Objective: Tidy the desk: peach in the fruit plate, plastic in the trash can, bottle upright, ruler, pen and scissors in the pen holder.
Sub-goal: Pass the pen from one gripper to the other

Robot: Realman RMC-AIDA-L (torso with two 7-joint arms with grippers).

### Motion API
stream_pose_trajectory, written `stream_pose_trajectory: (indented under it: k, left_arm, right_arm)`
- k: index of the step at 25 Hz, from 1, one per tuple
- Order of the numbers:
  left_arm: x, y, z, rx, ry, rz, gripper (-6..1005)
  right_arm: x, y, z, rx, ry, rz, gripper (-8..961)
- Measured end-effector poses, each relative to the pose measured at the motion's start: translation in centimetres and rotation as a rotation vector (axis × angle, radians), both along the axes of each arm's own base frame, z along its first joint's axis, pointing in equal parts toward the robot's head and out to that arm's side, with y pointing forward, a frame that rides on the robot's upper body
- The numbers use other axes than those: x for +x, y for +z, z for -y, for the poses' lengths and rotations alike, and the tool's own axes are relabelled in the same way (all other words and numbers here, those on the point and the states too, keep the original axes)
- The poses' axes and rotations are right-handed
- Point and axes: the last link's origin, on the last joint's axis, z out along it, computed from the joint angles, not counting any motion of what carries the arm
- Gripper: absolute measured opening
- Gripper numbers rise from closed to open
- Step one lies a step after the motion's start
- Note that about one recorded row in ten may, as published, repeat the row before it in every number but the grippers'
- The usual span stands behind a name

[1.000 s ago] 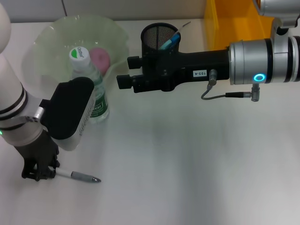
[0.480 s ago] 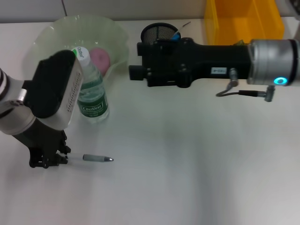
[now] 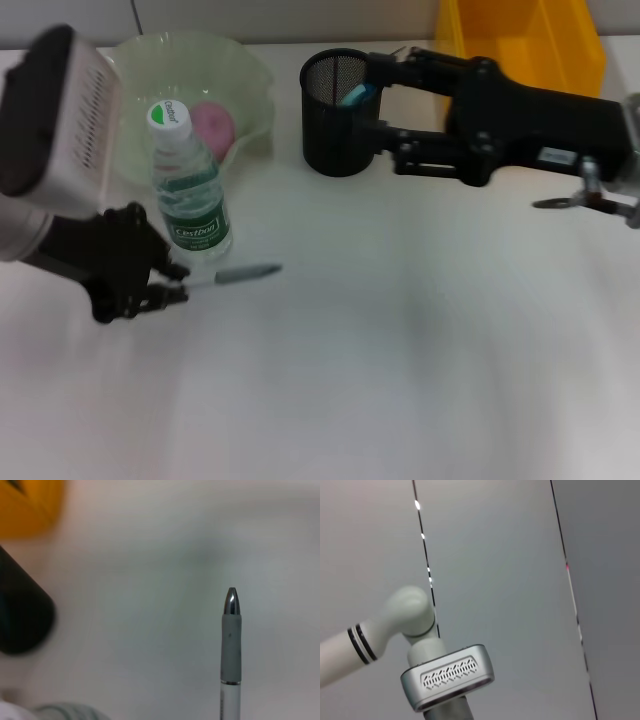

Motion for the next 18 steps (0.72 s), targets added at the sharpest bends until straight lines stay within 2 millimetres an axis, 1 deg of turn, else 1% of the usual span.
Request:
stream_pose_trajectory:
  k: [2,3,4,5,6,8,9,10,11,12,13,17,18]
  left_arm:
    - [0.2,0.2,0.1,0.013,-0.002,0.031,188]
    - [0.4,0.9,0.1,0.042,0.005,0.099,188]
    - [0.4,0.9,0.1,0.042,0.005,0.099,188]
    - [0.6,1.1,0.2,0.056,0.012,0.141,189]
    - [0.6,1.1,0.2,0.056,0.012,0.141,189]
    - [1.0,1.2,0.1,0.076,0.011,0.202,190]
    - [1.0,1.2,0.1,0.076,0.011,0.202,191]
    - [1.0,1.2,0.1,0.076,0.011,0.202,191]
    - [1.4,1.3,-0.3,0.104,0.011,0.252,191]
    - [1.6,1.4,-0.4,0.109,0.011,0.263,192]
    - [2.0,1.4,-0.6,0.123,0.009,0.304,192]
    - [2.7,1.6,-0.7,0.131,0.001,0.363,194]
    - [3.1,2.1,-0.7,0.144,-0.002,0.417,194]
  right_arm:
    - [0.3,0.4,0.3,0.018,0.009,-0.018,786]
    - [0.8,1.1,0.8,0.05,0.019,-0.047,786]
    - [0.8,1.1,0.8,0.05,0.019,-0.047,786]
    - [1.3,1.8,1.3,0.076,0.028,-0.071,786]
    - [1.3,1.8,1.3,0.076,0.028,-0.071,786]
    - [2.0,2.3,1.9,0.098,0.043,-0.094,786]
    - [2.0,2.3,1.9,0.098,0.043,-0.094,786]
    - [2.4,2.4,2.2,0.12,0.049,-0.097,786]
    - [2.4,2.4,2.2,0.12,0.049,-0.097,786]
    - [2.7,2.4,2.4,0.136,0.051,-0.095,786]
    - [3.4,2.4,2.8,0.172,0.048,-0.096,786]
    - [4.1,2.2,3.0,0.205,0.035,-0.107,786]
    - [4.4,2.1,3.2,0.213,0.023,-0.113,786]
